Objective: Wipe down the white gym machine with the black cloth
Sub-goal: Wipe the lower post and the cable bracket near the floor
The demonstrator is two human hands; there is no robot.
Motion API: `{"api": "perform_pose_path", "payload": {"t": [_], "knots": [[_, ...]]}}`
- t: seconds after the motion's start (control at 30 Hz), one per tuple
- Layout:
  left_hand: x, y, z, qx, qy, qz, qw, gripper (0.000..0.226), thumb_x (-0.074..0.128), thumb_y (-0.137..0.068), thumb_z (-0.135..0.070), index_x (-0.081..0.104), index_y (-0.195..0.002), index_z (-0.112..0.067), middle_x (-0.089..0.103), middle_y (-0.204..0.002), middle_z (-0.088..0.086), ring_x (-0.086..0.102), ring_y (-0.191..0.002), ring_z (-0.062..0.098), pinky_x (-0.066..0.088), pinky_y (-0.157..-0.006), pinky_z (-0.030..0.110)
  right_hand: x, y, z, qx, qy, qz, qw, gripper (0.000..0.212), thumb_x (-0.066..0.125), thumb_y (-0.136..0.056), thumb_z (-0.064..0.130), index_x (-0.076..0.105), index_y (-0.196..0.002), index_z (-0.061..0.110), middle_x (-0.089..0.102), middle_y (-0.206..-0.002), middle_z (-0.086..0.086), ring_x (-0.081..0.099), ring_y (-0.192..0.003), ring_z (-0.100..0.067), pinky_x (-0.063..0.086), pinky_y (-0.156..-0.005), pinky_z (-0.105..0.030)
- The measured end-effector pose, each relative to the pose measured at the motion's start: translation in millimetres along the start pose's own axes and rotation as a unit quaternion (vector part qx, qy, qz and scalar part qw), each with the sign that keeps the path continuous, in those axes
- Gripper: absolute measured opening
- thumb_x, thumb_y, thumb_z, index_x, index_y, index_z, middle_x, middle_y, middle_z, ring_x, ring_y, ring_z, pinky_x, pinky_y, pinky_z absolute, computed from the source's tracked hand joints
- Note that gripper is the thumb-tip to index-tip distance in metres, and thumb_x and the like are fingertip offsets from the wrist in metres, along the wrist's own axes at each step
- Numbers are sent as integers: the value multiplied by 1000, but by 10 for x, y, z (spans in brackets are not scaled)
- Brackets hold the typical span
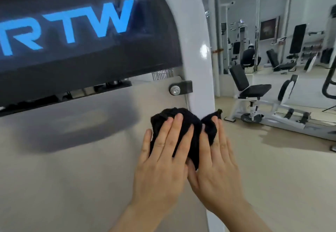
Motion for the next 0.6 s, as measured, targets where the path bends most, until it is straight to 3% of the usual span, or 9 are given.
{"api": "perform_pose_path", "payload": {"t": [0.1, 0.17, 0.23, 0.27, 0.33, 0.4, 0.43, 0.5, 0.6], "knots": [[-87, -120, -160, -12, 19, -9, 1000, 57, 39, -97, -31, 26, -153, -28, 20, -162, 7, 16, -150, 22, 9, -121, 46, -249, -177, -182, 120, -127, 71, 982, 82, 38, -90, 53, 9, -156, 12, 27, -160, -9, 19, -148, -27, 28, -118, -42], [-123, -201, -249, -36, 46, -28, 998, 52, 33, -102, -36, 23, -153, -31, 21, -161, 8, 16, -150, 22, 10, -121, 45, -453, -465, -228, 172, -271, 138, 937, 79, 35, -86, 66, 15, -155, 34, 27, -155, 21, 31, -140, 1, 35, -111, -31], [-112, -208, -328, -71, 65, -47, 994, 55, 37, -102, -35, 21, -154, -26, 25, -160, 10, 18, -150, 22, 13, -121, 44, -536, -709, -291, 187, -440, 172, 861, 50, 46, -89, 54, 35, -138, 53, 38, -130, 45, 44, -110, 23, 36, -95, -16], [-99, -189, -372, -87, 69, -54, 992, 58, 41, -100, -33, 21, -153, -23, 26, -159, 10, 21, -149, 23, 16, -121, 45, -552, -820, -327, 196, -512, 184, 816, 41, 49, -89, 44, 41, -129, 50, 49, -116, 45, 50, -99, 20, 36, -89, -17], [-71, -147, -471, -112, 66, -65, 989, 60, 45, -98, -33, 24, -152, -19, 29, -158, 11, 26, -147, 24, 23, -119, 45, -461, -1008, -409, 201, -585, 199, 760, 37, 48, -79, 35, 49, -116, 33, 57, -98, 25, 52, -89, 4, 37, -85, -25], [-58, -128, -584, -132, 66, -74, 986, 59, 49, -97, -33, 30, -150, -17, 33, -156, 13, 34, -143, 26, 31, -114, 45, -347, -1065, -389, 186, -599, 166, 761, 35, 47, -73, 31, 51, -108, 27, 56, -97, 15, 51, -89, -4, 40, -85, -27], [-54, -129, -638, -142, 70, -81, 984, 57, 50, -96, -33, 33, -149, -15, 36, -154, 14, 37, -140, 26, 36, -112, 44, -287, -1049, -367, 174, -595, 130, 773, 41, 46, -75, 29, 52, -115, 25, 57, -99, 15, 52, -92, -4, 41, -87, -25], [-25, -112, -736, -163, 75, -86, 980, 53, 50, -97, -31, 38, -146, -12, 40, -151, 16, 43, -135, 29, 43, -107, 42, -227, -920, -294, 159, -585, 79, 791, 63, 42, -82, 24, 39, -144, 20, 60, -101, 32, 54, -98, 11, 39, -91, -11], [88, 58, -901, -194, 75, -39, 977, 54, 51, -95, -30, 39, -144, -12, 37, -152, 16, 48, -132, 29, 50, -97, 38, -99, -600, -324, 143, -562, 80, 811, 71, 38, -87, 22, 19, -154, 10, 50, -99, 55, 46, -101, 29, 33, -87, 2]]}}
Point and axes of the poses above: each hand's wrist, its own y-axis away from the middle knuckle, its own x-axis out of the palm, z = x × y, the point moved 1 cm from there along -y, towards the middle knuckle
